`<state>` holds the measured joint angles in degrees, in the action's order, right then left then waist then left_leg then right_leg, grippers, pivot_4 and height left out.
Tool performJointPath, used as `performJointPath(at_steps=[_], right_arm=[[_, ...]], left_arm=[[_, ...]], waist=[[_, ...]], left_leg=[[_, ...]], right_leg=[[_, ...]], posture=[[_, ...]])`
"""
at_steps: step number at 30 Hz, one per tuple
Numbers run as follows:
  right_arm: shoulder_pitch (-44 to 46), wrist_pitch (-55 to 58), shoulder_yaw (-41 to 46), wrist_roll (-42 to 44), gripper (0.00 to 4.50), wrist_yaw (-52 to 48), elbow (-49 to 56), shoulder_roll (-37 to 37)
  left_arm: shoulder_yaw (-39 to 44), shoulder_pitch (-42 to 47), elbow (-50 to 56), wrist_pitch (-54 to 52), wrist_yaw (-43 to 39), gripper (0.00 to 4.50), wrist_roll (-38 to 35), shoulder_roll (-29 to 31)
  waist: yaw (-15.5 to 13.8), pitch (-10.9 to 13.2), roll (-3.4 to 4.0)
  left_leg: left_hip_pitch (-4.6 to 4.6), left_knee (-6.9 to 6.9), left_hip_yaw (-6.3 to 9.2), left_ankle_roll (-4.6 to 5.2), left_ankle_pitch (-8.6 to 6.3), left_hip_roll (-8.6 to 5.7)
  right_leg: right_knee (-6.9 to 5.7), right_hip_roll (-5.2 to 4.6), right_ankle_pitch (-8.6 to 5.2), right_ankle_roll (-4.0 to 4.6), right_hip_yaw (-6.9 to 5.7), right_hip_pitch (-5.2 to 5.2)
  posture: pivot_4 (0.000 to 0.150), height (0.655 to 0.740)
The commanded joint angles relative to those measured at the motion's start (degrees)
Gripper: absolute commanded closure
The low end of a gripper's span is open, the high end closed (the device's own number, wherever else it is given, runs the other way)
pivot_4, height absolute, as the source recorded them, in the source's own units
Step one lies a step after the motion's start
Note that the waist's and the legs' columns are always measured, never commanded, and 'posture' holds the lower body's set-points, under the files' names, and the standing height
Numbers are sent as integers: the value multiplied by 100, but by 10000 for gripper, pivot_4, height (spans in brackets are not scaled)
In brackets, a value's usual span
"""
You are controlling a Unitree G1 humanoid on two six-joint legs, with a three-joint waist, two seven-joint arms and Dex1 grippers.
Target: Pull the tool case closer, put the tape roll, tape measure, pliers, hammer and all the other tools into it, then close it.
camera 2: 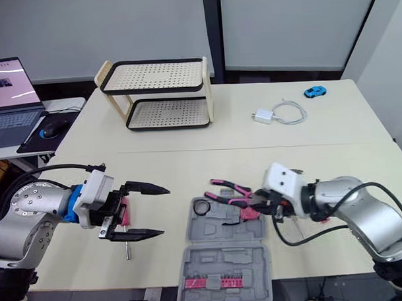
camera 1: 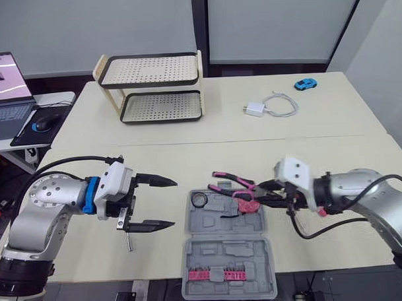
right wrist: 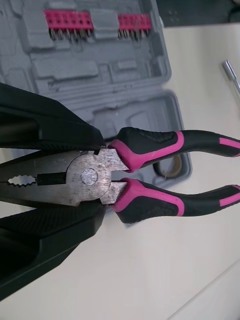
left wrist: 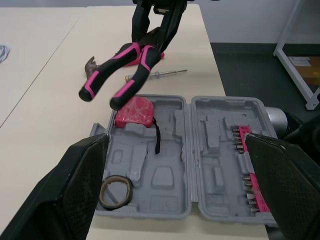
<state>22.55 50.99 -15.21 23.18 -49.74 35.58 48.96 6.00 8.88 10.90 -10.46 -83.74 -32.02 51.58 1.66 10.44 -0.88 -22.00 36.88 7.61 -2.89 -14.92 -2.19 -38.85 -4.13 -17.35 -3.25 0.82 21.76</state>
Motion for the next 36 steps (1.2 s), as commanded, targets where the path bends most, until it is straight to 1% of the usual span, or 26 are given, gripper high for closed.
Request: performJointPath(at_steps=[1, 4, 8, 14, 22, 36], right_arm=[[490, 269, -565, -326, 33275, 140, 216, -74], [883, 562, -1027, -508, 33275, 219, 207, -207], [1191, 681, -1743, -765, 33275, 100, 196, -281], [1584, 857, -2460, -1103, 33275, 23, -2, -378], [1708, 984, -2671, -1347, 33275, 62, -111, -582], [1664, 759, -2980, -1735, 33275, 94, -615, -885]], left_arm=[[335, -336, -27, 325, -168, 0, 99, 198], [477, -546, 23, 296, -170, 0, 54, 302], [461, -458, -108, 398, -113, 0, 194, 343], [378, -369, -173, 353, -188, 0, 183, 371], [291, -325, -168, 362, -233, 0, 228, 344], [328, -519, -59, 433, -337, 0, 298, 398]], waist=[[5, 0, 0], [9, 0, -1], [6, 0, 0], [23, 0, 0], [23, 0, 0], [27, 0, 0]], left_leg=[[-2, 0, 0, 0, 0, -1], [-5, -1, 1, 0, 0, -2], [-7, -1, 3, 0, 0, -3], [-10, -1, 0, 0, 0, -3], [-11, -3, 0, 0, 0, -4], [-12, -3, 0, 0, 0, -5]], right_leg=[[0, -2, 0, 0, 1, 3], [-3, -3, 0, 0, 3, 12], [-12, 6, 0, 0, 1, 25], [-13, 5, 0, 0, 7, 31], [-15, 10, 1, 1, 7, 37], [-16, 11, 1, 1, 6, 40]], posture=[[1500, 7400], [1500, 7400], [1500, 7400], [1500, 7400], [1500, 7400], [1500, 7400]])
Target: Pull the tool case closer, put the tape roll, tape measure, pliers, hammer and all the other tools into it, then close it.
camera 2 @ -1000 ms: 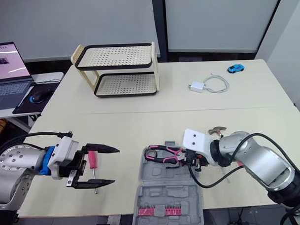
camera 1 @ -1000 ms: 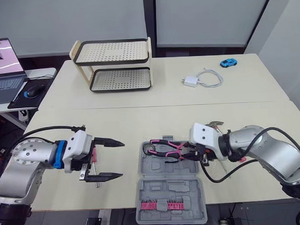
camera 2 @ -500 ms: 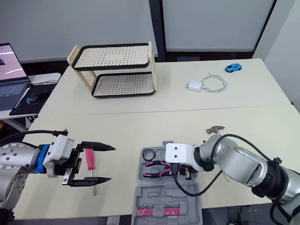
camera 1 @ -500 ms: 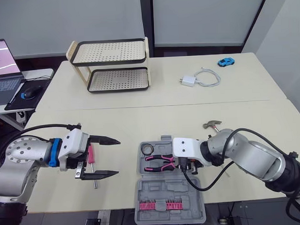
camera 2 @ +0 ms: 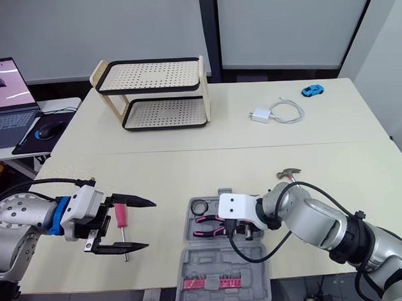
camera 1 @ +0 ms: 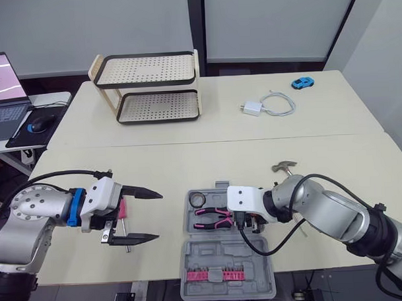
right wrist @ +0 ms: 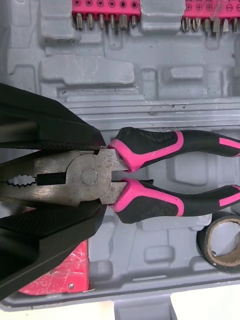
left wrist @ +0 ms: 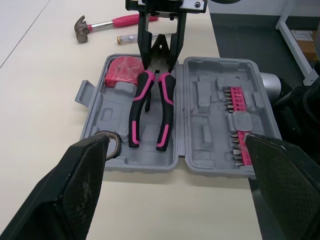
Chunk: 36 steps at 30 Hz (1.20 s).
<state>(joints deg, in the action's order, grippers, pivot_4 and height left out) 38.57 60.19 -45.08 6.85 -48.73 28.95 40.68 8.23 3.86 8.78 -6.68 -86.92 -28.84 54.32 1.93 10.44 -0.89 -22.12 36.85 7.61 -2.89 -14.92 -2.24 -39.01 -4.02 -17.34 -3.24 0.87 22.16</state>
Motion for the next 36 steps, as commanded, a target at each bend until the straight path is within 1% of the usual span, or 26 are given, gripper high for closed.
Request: performJointPath(at_steps=[1, 13, 20, 22, 24, 26, 31, 36], right_arm=[[66, -171, -9, -125, 33275, -9, 11, -90], [43, -248, -134, -313, 33275, 31, -318, -534], [-86, -337, -149, -389, 33275, 3, -447, -604], [-135, -374, -138, -395, 25426, -9, -465, -586], [-170, -414, -124, -432, 20260, 10, -477, -568], [-180, -440, -89, -452, 13240, 23, -485, -561], [-208, -501, 206, -346, 13240, -4, -312, -508], [-717, -1004, 1025, 150, 13240, 48, -123, -825]], left_arm=[[107, -19, 154, 56, -19, 0, -19, 127], [49, 35, 140, 55, 15, 0, -2, 109], [54, 27, 132, 59, 7, 0, 6, 121], [41, 34, 130, 60, 16, 0, 16, 114], [21, 48, 130, 57, 28, 0, 28, 102], [-2, 80, 110, 58, 32, 0, 44, 89], [-55, 140, 86, 75, 38, 0, 79, 44], [-125, 194, 112, 89, 50, 0, 64, 9]], waist=[[0, 0, 0], [3, 0, 0], [10, 0, 0], [10, 0, 0], [9, 0, 0], [10, 0, 0], [7, 0, 0], [2, -1, -1]], left_leg=[[0, 0, 0, 0, 0, 0], [0, 0, 0, 0, 0, -1], [0, 0, 0, 0, 0, -1], [0, 0, 0, 0, 0, -1], [0, 0, 1, 0, 0, -1], [0, 0, 0, 0, 0, -1], [0, 0, 0, 0, 0, -1], [0, -1, 1, 0, 0, 0]], right_leg=[[0, 0, 0, 0, 0, 0], [0, 1, 0, 0, 0, 1], [-1, 5, 0, 0, 0, 2], [-1, 5, 0, 0, 0, 2], [-1, 5, 0, 0, 0, 2], [-1, 5, 0, 1, 0, 1], [-2, 5, 0, 1, 0, 1], [-1, 5, 0, 0, -1, 0]], posture=[[1500, 7400], [1500, 7400], [1500, 7400], [1500, 7400], [1500, 7400], [1500, 7400], [1500, 7400], [1500, 7400]])
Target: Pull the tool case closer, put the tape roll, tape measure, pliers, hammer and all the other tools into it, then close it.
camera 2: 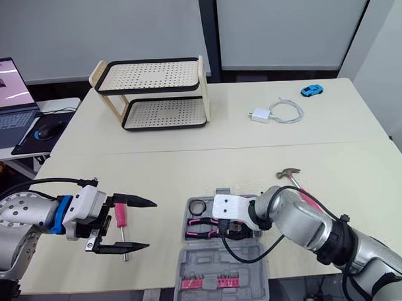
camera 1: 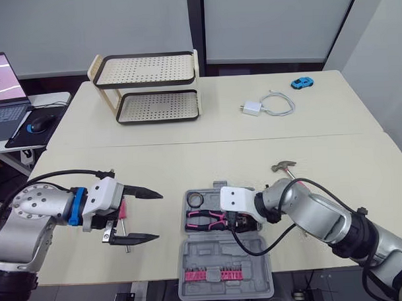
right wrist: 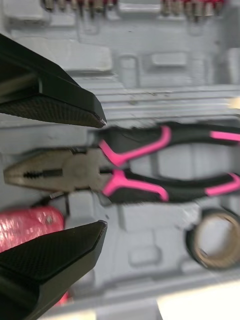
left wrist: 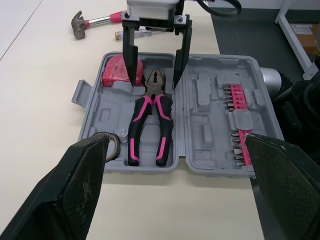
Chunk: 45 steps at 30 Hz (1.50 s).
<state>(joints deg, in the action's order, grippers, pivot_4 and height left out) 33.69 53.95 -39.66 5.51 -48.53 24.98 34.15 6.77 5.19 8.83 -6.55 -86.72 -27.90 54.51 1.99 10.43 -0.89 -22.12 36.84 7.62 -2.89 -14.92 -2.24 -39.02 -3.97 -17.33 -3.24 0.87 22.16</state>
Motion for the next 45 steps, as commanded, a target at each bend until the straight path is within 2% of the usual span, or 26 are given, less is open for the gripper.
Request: performJointPath(at_steps=[1, 4, 11, 12, 23, 33, 45], right_arm=[[-349, -557, 609, 326, 13240, 41, 272, -229], [-761, -1172, 807, 333, 18701, 75, 184, -288], [-1294, -1991, 896, 153, 42869, 305, -100, -505], [-1375, -2061, 849, 98, 44215, 332, -152, -504], [-1865, -2609, 589, -375, 44215, 380, -774, -597], [-1899, -2385, 452, -846, 44215, 368, -1037, -500], [-1889, -1938, 474, -867, 44215, 395, -1333, -559]], left_arm=[[12, 75, 102, 79, 30, 0, -32, -13], [-5, 96, 96, 95, 19, 0, -41, -13], [-32, 139, 68, 128, 11, 0, -34, -25], [-37, 140, 76, 125, 14, 0, -34, -27], [-118, 164, 40, 201, 37, 0, 32, -75], [-141, 74, 117, 178, 130, 0, 44, -62], [-158, -12, 127, 159, 210, 0, 80, -50]], waist=[[-2, 0, 0], [-5, 0, 0], [0, 0, 0], [0, 0, 0], [-2, -1, -1], [-4, -4, -2], [-8, -16, -10]], left_leg=[[0, 0, 0, 0, 0, 1], [0, 1, -2, 0, 0, 0], [1, 1, -3, 0, 0, -1], [1, 1, -2, 0, 0, -1], [2, 2, -4, 0, 0, -3], [8, 2, -2, 0, 0, -2], [28, 1, 0, 0, 0, -1]], right_leg=[[0, 0, 0, 0, 0, -1], [0, -1, 0, 0, 2, -2], [-3, 3, 0, 0, 2, -1], [-3, 3, 0, 0, 1, -1], [-3, 4, 0, 0, 3, -3], [-3, 7, 0, 0, 2, -9], [-3, 7, 0, 0, 1, -27]], posture=[[1500, 7400], [1500, 7400], [1500, 7400], [1500, 7400], [1500, 7400], [1500, 7400], [1500, 7400]])
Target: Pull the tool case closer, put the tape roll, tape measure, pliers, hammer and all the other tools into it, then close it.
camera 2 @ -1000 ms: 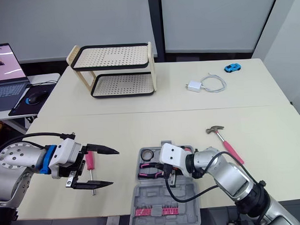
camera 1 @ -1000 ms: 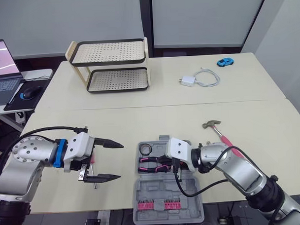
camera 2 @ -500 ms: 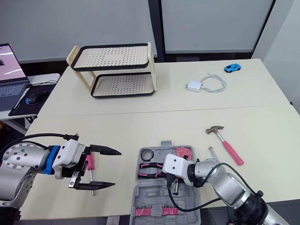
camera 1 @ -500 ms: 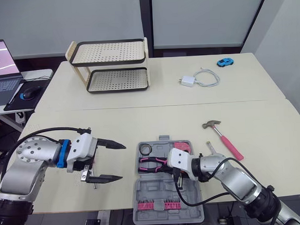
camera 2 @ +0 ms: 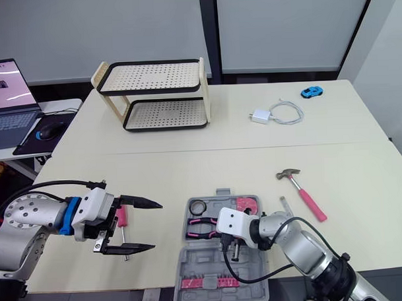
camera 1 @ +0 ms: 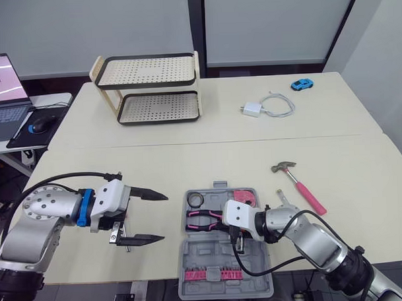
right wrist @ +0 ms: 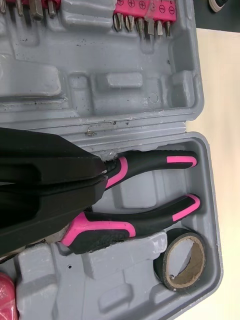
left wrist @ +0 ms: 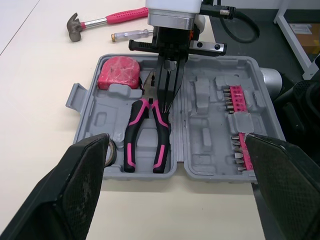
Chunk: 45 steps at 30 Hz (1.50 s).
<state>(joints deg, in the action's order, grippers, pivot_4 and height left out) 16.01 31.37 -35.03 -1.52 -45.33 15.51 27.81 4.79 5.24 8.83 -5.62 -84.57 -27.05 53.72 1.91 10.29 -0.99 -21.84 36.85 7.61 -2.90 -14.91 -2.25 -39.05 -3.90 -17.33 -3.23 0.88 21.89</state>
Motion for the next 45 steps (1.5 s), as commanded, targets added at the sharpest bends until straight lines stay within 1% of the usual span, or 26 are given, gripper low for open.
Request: performJointPath(at_steps=[1, 7, 10, 12, 13, 15, 16, 19, 20, 22, 26, 31, 34, 37, 41, 43, 45], right_arm=[[-126, 246, 13, -163, 44215, 56, -393, 88], [-18, -283, 345, 94, 44215, -229, -112, 217], [156, -505, 1140, 833, 44215, -633, 286, 312], [202, -606, 1568, 1179, 44215, -947, 435, 573], [200, -656, 1768, 1320, 42578, -1120, 498, 742], [155, -678, 2225, 1635, 38188, -1458, 621, 1141], [99, -724, 2509, 1802, 35308, -1662, 647, 1387], [-197, -876, 3283, 2184, 24701, -2194, 596, 2096], [-313, -951, 3503, 2260, 20550, -2324, 540, 2289], [-632, -967, 4106, 2509, 14215, -2584, 418, 2642], [-1264, -1334, 4985, 2525, 970, -3002, -141, 3165], [-1733, -2087, 5894, 2194, 425, -3129, -1797, 3566], [-1897, -2766, 6018, 1902, 425, -3066, -2885, 3578], [-1858, -3259, 5988, 1730, 425, -3020, -3570, 3582], [-1711, -3642, 5877, 1610, 425, -2988, -4092, 3636], [-1713, -3635, 5812, 1618, 425, -2992, -3960, 3603], [-1752, -3402, 5739, 1701, 425, -2936, -3515, 3539]], left_arm=[[48, -17, 112, 84, 3, 0, 1, 24], [230, -46, 78, -5, 93, 0, -109, 29], [489, -189, 86, -421, 281, 0, -316, 96], [646, -232, 139, -809, 456, 0, -486, 136], [721, -241, 140, -930, 510, 0, -528, 156], [911, -292, 106, -1067, 625, 0, -554, 191], [1051, -361, 97, -1173, 662, 0, -585, 240], [1504, -561, -88, -1313, 782, 0, -546, 352], [1648, -619, -207, -1291, 822, 0, -489, 375], [2006, -837, -482, -1232, 881, 0, -363, 449], [2576, -1233, -984, -1121, 906, 0, -189, 567], [3169, -1640, -2398, -757, 793, 0, 136, 815], [3180, -1570, -3320, -317, 867, 0, 359, 899], [3072, -1445, -4005, 102, 943, 0, 587, 966], [2929, -1237, -4698, 520, 986, 0, 801, 1027], [2841, -1203, -4627, 590, 935, 0, 811, 944], [2769, -1127, -4377, 537, 955, 0, 753, 843]], waist=[[-1, -3, -1], [-1, -3, -1], [-6, 4, -1], [-7, 4, -2], [-12, 4, -1], [-12, 4, -2], [-9, 4, -2], [-10, 8, 0], [-11, 8, 0], [-17, 8, 0], [-11, 9, -1], [-10, 9, -1], [-6, 9, -1], [-2, 9, 0], [5, 8, 1], [8, 8, 1], [7, 8, 2]], left_leg=[[4, 0, 0, 0, 0, 0], [7, 0, 1, 0, 0, -1], [1, 2, 2, 0, 0, 1], [-2, 2, 1, 0, 0, 2], [-2, 2, 4, 0, 0, 2], [-3, 0, 5, 1, -1, 2], [-3, -1, 5, 1, -1, 2], [-4, -3, 0, 1, -1, 2], [-4, -3, -3, 2, -1, 2], [-4, -4, -8, 2, -1, 3], [-2, -5, -22, 2, -2, 4], [0, -6, -41, 3, -2, 3], [4, -8, -48, 5, -4, 1], [6, -9, -51, 5, -4, 1], [8, -9, -54, 5, -4, 2], [9, -9, -55, 5, -4, 2], [8, -10, -53, 5, -4, 5]], right_leg=[[0, 0, 0, 0, 0, -5], [2, 0, 0, 0, -1, -11], [3, -4, 0, 0, 0, -8], [3, -8, 0, 0, 0, -6], [3, -8, 0, 0, -2, -6], [7, -7, -1, -1, -10, -8], [8, -7, -1, -1, -9, -8], [10, -9, -1, 0, -4, -7], [11, -10, -1, 0, -4, -7], [11, -10, -1, 0, -5, -8], [11, -9, -1, 1, -4, -9], [11, -11, -2, 2, -1, -11], [13, -12, -2, 2, 2, -11], [12, -12, -2, 2, 4, -11], [10, -12, -2, 2, 7, -10], [9, -12, -2, 2, 7, -10], [8, -12, -2, 2, 7, -10]], posture=[[1500, 7400], [1500, 7400], [1500, 7400], [1500, 7400], [1500, 7400], [1500, 7400], [1500, 7400], [1500, 7400], [1500, 7400], [1500, 7400], [1500, 7400], [1500, 7400], [1500, 7400], [1500, 7400], [1500, 7400], [1500, 7400], [1500, 7400]])
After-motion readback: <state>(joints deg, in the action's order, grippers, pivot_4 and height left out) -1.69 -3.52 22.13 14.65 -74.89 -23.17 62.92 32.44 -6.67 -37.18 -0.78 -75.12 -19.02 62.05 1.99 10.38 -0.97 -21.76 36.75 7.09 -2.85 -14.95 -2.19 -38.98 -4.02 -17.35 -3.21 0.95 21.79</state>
